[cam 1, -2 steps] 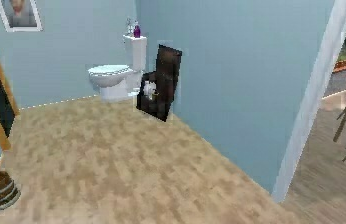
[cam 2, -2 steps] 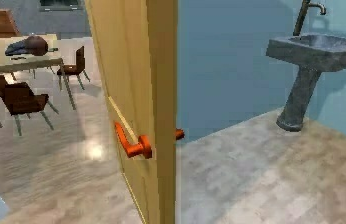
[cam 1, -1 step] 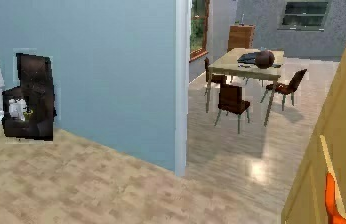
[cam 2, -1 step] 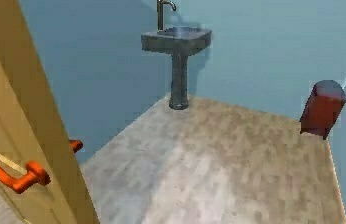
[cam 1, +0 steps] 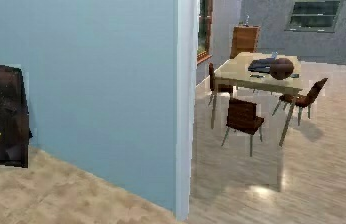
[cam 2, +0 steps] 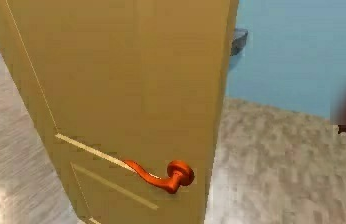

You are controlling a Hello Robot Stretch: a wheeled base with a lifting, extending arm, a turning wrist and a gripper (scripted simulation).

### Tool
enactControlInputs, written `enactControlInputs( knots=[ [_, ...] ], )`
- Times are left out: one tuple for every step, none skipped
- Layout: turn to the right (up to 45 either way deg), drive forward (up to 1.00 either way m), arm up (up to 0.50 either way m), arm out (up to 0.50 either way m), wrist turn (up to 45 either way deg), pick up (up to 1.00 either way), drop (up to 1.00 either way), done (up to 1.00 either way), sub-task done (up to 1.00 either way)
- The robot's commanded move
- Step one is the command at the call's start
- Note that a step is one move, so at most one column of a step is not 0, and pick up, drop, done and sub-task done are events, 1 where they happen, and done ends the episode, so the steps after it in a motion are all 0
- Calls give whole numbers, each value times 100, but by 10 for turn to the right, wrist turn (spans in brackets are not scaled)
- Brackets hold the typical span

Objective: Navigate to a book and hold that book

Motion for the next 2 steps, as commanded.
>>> enactControlInputs(
  knots=[
    [300,0,0,0,0,0,0,0,0],
    [30,0,0,0,0,0,0,0,0]
  ],
)
